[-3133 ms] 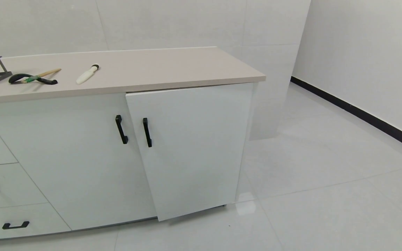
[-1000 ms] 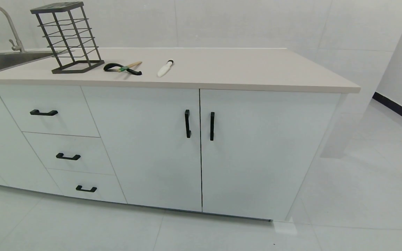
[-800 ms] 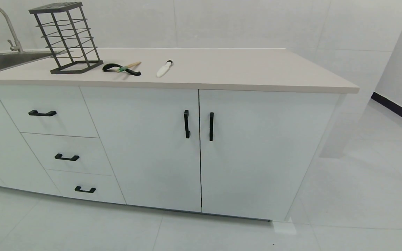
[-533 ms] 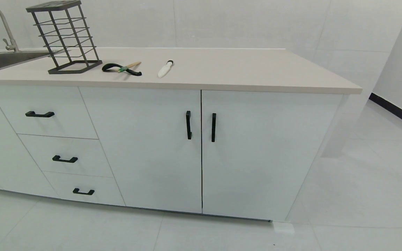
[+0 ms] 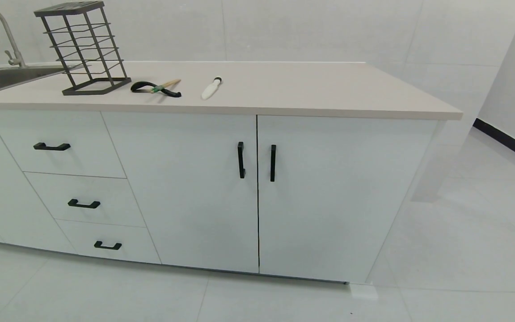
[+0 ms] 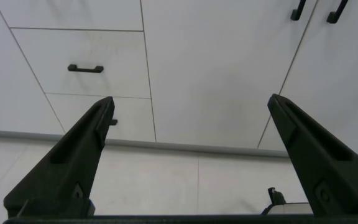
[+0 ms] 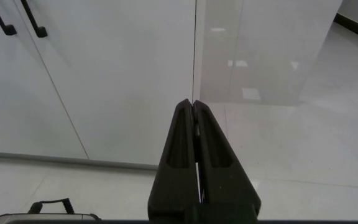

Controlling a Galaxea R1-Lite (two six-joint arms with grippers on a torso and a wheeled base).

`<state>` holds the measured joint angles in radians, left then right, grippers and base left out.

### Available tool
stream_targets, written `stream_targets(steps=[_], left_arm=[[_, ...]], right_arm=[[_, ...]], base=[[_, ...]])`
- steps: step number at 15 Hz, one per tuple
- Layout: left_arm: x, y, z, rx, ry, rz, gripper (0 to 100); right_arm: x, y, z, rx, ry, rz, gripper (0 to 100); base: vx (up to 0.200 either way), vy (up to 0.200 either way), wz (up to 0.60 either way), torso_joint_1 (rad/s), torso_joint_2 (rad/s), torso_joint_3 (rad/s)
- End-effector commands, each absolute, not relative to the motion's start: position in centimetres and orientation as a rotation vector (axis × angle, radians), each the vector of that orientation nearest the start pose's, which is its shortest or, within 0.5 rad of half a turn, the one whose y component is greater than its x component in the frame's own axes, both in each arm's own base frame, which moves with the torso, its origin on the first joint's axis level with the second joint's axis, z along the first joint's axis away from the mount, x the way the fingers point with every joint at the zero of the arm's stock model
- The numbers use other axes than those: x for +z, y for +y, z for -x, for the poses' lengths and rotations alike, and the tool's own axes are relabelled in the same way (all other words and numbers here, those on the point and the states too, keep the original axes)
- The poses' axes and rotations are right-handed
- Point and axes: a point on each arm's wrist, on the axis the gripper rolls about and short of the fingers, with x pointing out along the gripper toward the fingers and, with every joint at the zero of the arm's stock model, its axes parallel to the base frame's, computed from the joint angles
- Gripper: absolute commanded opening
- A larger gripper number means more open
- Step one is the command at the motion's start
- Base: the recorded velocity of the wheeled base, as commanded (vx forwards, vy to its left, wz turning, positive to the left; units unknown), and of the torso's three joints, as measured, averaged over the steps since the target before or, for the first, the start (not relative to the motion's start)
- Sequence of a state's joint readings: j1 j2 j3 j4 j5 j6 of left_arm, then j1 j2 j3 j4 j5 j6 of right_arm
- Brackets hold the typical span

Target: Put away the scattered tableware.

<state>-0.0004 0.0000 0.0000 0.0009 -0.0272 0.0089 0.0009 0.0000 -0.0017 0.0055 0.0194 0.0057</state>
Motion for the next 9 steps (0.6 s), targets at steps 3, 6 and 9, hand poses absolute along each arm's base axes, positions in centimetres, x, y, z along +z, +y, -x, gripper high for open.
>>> stream_targets(steps=[3,6,9], left_arm=[[7.54,-0.06,2.27,-0.028,0.003,-0.008,100],[7.54,-0.06,2.27,-0.029,0.003,-0.008,100],[7.55,-0.06,2.27,-0.031,0.001,-0.005,100]], right_arm=[[7.53,0.04,2.28,0.021,0.006,-0.006,0],[7.55,0.04,2.28,0.021,0.005,-0.006,0],[7.55,0.04,2.28,0.021,0.005,-0.006,0]], base=[[-0.133,0.0,0.0,0.003,0.0,0.002],[0.0,0.0,0.0,0.0,0.0,0.0],[0.0,0.0,0.0,0.0,0.0,0.0]])
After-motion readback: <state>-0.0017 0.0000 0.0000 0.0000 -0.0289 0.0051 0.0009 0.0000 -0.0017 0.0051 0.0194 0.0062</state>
